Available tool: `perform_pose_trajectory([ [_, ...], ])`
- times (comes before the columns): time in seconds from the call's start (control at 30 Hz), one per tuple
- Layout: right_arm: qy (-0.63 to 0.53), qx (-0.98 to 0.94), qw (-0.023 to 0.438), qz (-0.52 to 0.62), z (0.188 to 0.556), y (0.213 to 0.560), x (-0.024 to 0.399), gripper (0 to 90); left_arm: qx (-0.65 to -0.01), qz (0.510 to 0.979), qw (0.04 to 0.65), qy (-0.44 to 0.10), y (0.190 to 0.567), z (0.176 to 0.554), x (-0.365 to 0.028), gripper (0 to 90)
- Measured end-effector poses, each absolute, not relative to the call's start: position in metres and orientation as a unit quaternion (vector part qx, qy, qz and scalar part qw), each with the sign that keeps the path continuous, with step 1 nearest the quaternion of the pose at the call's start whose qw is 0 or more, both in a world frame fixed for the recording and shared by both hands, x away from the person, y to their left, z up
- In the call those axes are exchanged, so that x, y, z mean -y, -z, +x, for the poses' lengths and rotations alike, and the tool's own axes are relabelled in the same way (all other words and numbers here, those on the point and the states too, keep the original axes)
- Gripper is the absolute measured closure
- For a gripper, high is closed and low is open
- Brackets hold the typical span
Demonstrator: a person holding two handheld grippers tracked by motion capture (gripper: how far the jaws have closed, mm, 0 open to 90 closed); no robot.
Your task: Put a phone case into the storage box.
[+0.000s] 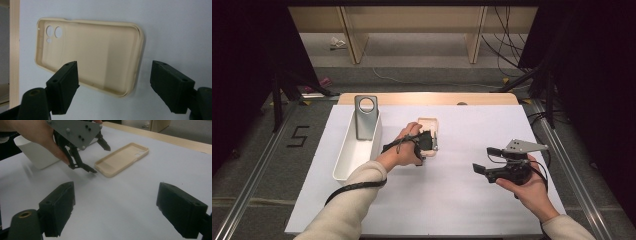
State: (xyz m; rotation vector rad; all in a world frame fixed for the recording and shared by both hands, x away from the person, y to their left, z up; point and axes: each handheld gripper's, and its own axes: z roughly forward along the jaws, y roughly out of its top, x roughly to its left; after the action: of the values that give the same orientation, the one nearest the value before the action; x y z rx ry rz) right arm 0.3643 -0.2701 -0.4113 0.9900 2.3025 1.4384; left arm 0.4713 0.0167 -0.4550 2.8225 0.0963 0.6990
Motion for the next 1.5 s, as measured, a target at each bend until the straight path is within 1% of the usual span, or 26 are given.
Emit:
perform_pose_trajectory([
  [0.33, -0.494, -0.791, 0.125, 0.340, 0.364, 0.411, 0.270, 16.2, -0.026, 0.965, 0.114, -0.236, 0.455, 0.474, -0.015, 19.6],
  [0.87, -0.494, -0.791, 0.125, 0.340, 0.364, 0.411, 0.271, 16.2, -0.007, 0.966, 0.100, -0.238, 0.457, 0.480, -0.012, 21.7],
  [1.07, -0.494, -0.791, 0.125, 0.340, 0.364, 0.412, 0.271, 16.2, -0.001, 0.969, 0.100, -0.225, 0.460, 0.480, -0.012, 27.5],
  [1.37, -0.494, -0.791, 0.124, 0.340, 0.364, 0.412, 0.270, 16.2, 0.012, 0.976, 0.103, -0.192, 0.460, 0.481, -0.013, 45.7],
  [1.5, -0.494, -0.791, 0.123, 0.340, 0.364, 0.412, 0.271, 16.2, 0.019, 0.979, 0.099, -0.180, 0.459, 0.482, -0.013, 50.6],
])
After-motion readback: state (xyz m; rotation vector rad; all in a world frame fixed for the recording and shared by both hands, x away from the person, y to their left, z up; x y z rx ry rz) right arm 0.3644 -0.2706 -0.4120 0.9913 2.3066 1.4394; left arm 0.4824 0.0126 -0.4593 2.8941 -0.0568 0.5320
